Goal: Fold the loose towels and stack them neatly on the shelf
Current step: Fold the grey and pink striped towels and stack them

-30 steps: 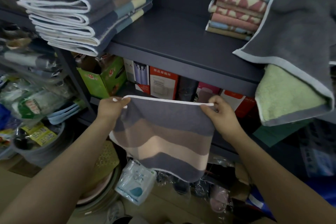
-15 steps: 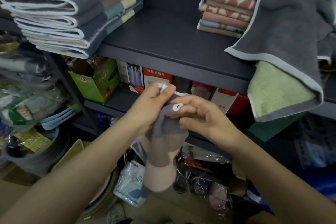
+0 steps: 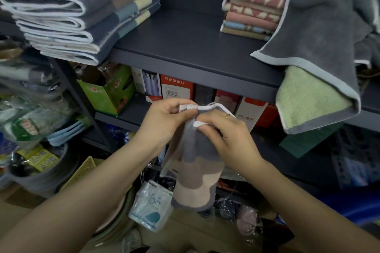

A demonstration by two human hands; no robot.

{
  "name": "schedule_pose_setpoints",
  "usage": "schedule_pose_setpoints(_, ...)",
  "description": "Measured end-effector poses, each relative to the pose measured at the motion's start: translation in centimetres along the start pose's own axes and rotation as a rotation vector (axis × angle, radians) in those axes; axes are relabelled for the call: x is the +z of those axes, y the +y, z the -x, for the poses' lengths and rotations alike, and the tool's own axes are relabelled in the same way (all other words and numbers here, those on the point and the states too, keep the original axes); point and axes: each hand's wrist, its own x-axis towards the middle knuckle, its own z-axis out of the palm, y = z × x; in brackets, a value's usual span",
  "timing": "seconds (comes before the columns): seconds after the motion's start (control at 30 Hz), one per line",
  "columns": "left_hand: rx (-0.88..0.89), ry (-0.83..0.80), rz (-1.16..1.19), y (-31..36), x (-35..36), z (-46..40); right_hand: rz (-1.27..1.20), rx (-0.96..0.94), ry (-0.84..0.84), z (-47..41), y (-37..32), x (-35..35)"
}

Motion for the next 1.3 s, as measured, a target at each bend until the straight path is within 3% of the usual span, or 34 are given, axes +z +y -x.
schedule_pose_setpoints(0.33,-0.185,-0.135,0.266,-0.5,0.4,0.9,0.055,0.057,0.201,-0.7,-0.9,0.0)
schedule_pose_setpoints(0.5,0.037,-0.282,0.116,0.0,0.1,1.8,0.064,0.085,0.282,-0.8,-1.8,0.2)
schedule_pose_setpoints(0.57,0.121,-0.305,0.064,0.3,-0.3,1.7,-0.076,0.128,0.294,-1.1,-1.9,0.0)
schedule_pose_setpoints(0.63,0.185,-0.274,-0.022,0.4,-0.9,1.5,-0.225,0.127,0.231,-1.4,-1.6,-0.1)
schedule_pose_setpoints(0.77,0.245,-0.115,-0.128,0.3,-2.2,1.1,-0.292,0.11,0.022,-1.1,-0.4,0.1)
schedule_pose_setpoints(0.9,0.32,0.103,-0.167,0.2,-3.9,0.5,-0.145,0.178,-0.276,-0.4,2.1,0.6)
schedule_pose_setpoints(1.03,0.241,0.123,-0.276,-1.1,-5.4,-0.2,0.018,0.091,-0.469,-0.5,3.3,0.9)
schedule_pose_setpoints(1.2,0.135,0.138,-0.405,-3.5,-7.7,-0.6,0.212,-0.049,-0.576,-2.6,3.5,0.2)
schedule_pose_setpoints(1.3,0.121,0.145,-0.397,-4.2,-8.8,-0.5,0.281,-0.227,-0.48,-4.1,2.9,-0.4)
